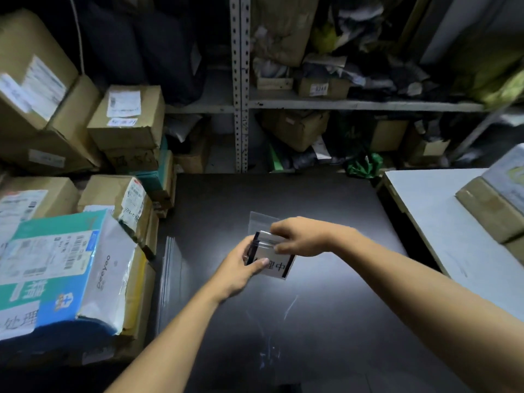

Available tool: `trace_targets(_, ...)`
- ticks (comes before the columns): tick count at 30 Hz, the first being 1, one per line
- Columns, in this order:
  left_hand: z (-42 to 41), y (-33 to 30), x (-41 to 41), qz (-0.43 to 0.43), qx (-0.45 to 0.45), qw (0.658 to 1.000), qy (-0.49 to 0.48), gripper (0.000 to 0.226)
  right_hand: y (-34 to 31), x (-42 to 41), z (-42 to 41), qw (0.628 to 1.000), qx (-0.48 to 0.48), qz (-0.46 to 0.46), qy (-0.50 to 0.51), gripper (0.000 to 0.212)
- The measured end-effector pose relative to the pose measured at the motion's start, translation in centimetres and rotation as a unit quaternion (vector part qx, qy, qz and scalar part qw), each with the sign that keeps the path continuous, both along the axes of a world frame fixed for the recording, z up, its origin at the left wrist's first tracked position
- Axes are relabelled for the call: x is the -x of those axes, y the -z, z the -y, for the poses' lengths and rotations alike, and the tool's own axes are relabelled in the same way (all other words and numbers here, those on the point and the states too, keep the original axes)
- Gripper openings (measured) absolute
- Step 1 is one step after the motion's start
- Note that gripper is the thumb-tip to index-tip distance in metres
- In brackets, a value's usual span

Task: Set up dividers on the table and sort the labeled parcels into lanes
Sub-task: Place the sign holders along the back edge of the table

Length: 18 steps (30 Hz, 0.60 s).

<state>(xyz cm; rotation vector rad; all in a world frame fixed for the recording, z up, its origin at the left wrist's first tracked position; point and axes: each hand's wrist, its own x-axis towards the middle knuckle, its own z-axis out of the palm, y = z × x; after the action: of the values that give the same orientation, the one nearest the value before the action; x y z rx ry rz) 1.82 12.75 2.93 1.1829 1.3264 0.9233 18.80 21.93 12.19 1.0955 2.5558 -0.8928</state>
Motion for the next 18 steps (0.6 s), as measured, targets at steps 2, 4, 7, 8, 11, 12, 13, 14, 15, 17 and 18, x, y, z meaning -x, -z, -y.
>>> trace_targets(2, -0.7, -0.4, -1.5, 0.022, -0.012, 1.0, 0.001, 0.051, -1.5, -1.7, -1.5, 0.999, 0.019, -0.025, 0.017, 0.01)
trace_targets(4, -1.5, -0.9, -3.1, 0.061, -0.016, 0.998, 0.005, 0.068, -2.8, -3.5, -3.2, 0.998, 0.026, -0.041, 0.032, 0.006)
trace_targets(7, -3.1, -1.4, -5.5, 0.097, -0.028, 0.995, 0.008, 0.082, -4.4, -6.3, -6.2, 0.997, 0.018, -0.056, 0.049, 0.013)
trace_targets(8, -3.7, -1.5, -6.1, 0.1, -0.029, 0.995, 0.008, 0.081, -4.8, -7.3, -7.2, 0.996, 0.015, -0.064, 0.057, 0.014)
trace_targets(11, -5.5, -1.6, -7.7, 0.085, -0.029, 0.996, -0.009, 0.062, -6.0, -10.3, -9.9, 0.993, -0.007, -0.092, 0.074, 0.016)
trace_targets(12, -6.2, -1.6, -8.1, 0.074, -0.03, 0.997, -0.017, 0.051, -6.3, -11.3, -10.9, 0.991, -0.02, -0.1, 0.082, 0.017)
trace_targets(13, -6.9, -1.6, -8.4, 0.065, -0.032, 0.997, -0.026, 0.04, -6.6, -12.2, -11.8, 0.99, -0.033, -0.106, 0.089, 0.017)
trace_targets(14, -7.6, -1.6, -8.7, 0.061, -0.034, 0.997, -0.033, 0.031, -6.8, -13.2, -12.6, 0.989, -0.044, -0.109, 0.094, 0.018)
trace_targets(15, -8.3, -1.6, -9.0, 0.061, -0.036, 0.997, -0.039, 0.026, -6.9, -14.1, -13.5, 0.987, -0.052, -0.111, 0.101, 0.019)
trace_targets(17, -9.8, -1.6, -9.4, 0.059, -0.034, 0.997, -0.047, 0.023, -6.7, -15.8, -15.0, 0.981, -0.048, -0.13, 0.136, 0.017)
trace_targets(18, -10.4, -1.5, -9.6, 0.054, -0.035, 0.997, -0.049, 0.023, -6.5, -16.6, -15.7, 0.974, -0.034, -0.152, 0.166, 0.015)
